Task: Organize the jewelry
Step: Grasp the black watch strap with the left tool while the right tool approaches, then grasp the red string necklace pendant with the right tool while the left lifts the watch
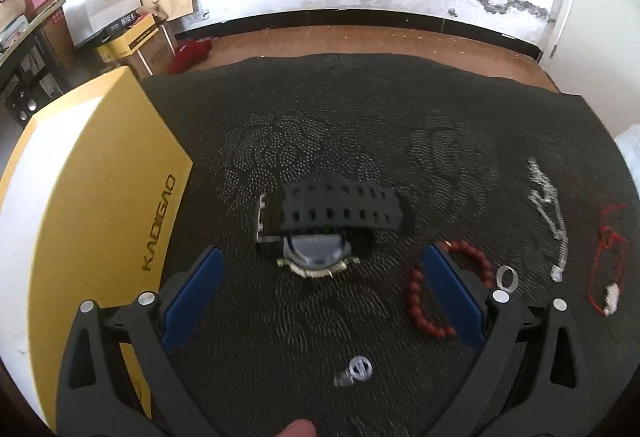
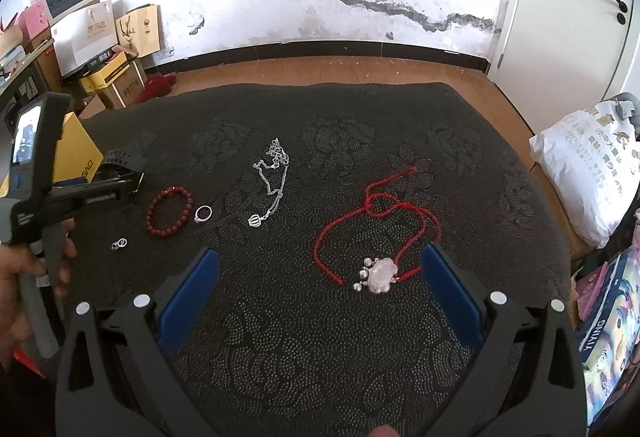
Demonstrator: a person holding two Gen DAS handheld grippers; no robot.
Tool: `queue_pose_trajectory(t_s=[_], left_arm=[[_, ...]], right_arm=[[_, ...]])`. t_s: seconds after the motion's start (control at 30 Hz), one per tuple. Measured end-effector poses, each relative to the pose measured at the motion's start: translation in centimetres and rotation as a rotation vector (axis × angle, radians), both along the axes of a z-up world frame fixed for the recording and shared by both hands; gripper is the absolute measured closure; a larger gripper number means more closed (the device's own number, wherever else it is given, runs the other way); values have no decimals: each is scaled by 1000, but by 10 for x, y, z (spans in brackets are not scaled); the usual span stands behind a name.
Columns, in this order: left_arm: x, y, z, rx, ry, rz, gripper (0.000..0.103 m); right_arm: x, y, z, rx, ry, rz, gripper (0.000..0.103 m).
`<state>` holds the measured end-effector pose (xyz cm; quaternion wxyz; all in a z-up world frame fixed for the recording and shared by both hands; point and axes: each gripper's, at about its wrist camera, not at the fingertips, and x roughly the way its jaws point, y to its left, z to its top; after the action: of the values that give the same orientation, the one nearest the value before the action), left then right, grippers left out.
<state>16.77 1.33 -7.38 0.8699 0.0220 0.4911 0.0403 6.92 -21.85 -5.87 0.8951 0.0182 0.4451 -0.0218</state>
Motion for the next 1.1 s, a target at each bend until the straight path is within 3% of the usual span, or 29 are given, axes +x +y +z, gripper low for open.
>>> queue_pose_trajectory(t_s=[0.27,0.43,0.63,0.67,0.7,0.77,0.87,1.1], left_arm=[[27,7,-29,18,29,-7,6],[35,19,-34,-66,38,21,6],[31,14,-35,-53,29,-3,7],[30,14,-34,-51,26,4,13],[29,14,-31,-47,14,12,30],[26,12,-27,-37,6,3,42],[25,15,-26,-76,19,27,42],[12,17,8,-32,-52,44,42]], right_arm=[[11,4,-8,-6,19,7,6],[12,5,-12,-8,20,13,6],[12,-2,-12,-10,27,-1,6],[12,-5,-11,-9,26,-5,6],[12,-9,-11,-3,27,-8,6],[11,-15,-11,5,30,-21,6],[11,-33,-14,35,50,-49,6],[12,-57,-27,0,72,-28,6]])
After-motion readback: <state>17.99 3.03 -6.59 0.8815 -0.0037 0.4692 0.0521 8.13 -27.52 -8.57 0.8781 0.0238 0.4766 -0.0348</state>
